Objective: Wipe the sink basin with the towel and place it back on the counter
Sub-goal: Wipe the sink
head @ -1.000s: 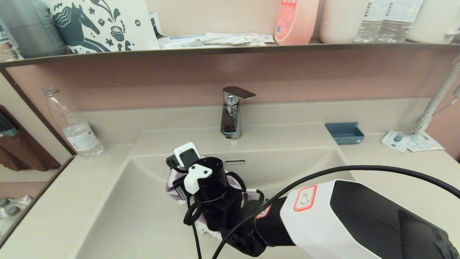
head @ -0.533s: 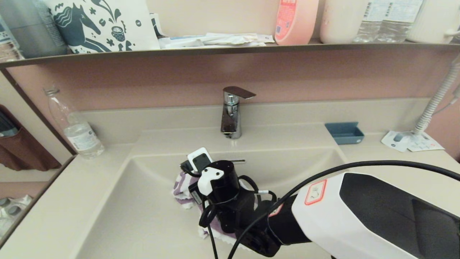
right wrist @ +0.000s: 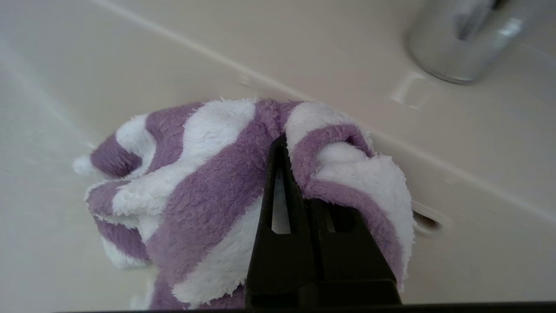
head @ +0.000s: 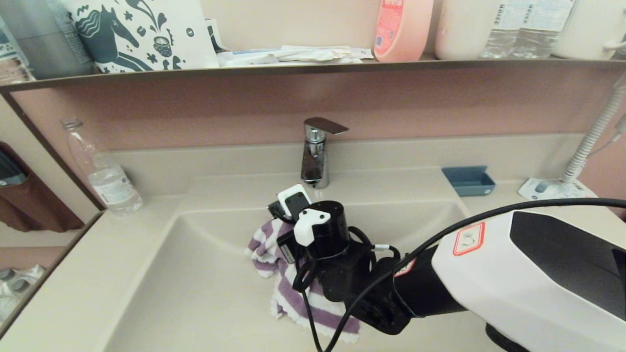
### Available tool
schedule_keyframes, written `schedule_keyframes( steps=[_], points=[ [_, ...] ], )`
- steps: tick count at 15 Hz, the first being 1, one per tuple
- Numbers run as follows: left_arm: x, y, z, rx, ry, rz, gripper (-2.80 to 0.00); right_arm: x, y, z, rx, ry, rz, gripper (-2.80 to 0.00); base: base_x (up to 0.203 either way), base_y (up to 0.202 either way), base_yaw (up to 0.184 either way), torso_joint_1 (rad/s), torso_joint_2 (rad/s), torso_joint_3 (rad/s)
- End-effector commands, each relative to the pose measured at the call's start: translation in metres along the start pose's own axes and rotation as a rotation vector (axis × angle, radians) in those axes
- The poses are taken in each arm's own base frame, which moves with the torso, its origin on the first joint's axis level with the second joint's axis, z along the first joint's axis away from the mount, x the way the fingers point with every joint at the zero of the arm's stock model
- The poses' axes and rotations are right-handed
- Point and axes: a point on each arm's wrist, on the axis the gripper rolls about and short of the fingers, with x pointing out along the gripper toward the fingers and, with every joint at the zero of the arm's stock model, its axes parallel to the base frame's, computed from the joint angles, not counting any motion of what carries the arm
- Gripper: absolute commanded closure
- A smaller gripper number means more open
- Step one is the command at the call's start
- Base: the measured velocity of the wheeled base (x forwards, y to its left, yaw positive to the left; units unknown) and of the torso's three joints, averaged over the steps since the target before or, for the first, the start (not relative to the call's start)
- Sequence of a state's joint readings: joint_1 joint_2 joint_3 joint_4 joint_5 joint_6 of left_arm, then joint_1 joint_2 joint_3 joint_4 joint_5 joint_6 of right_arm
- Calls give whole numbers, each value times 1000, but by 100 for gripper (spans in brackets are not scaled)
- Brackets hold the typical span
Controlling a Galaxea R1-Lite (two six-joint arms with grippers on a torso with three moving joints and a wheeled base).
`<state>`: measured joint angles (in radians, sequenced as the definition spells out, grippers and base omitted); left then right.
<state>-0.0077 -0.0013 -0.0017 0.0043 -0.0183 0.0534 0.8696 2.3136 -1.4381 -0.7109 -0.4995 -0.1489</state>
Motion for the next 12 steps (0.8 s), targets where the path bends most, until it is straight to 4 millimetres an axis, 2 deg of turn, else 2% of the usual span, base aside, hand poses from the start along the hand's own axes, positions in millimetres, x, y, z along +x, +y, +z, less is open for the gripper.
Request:
schedule_keyframes(
  steps=[1, 6, 12],
  points=[
    [0, 0, 0, 0, 2, 0, 0, -10, -11, 3, -4, 11, -15, 0, 0, 0, 0, 0, 0, 0],
    [0, 0, 0, 0, 2, 0, 0, -26, -35, -10, -15, 67, -67, 0, 0, 0, 0, 0, 0, 0],
    [0, 0, 0, 0, 2, 0, 0, -43, -77, -26, 5, 70, -144, 0, 0, 0, 0, 0, 0, 0]
  ],
)
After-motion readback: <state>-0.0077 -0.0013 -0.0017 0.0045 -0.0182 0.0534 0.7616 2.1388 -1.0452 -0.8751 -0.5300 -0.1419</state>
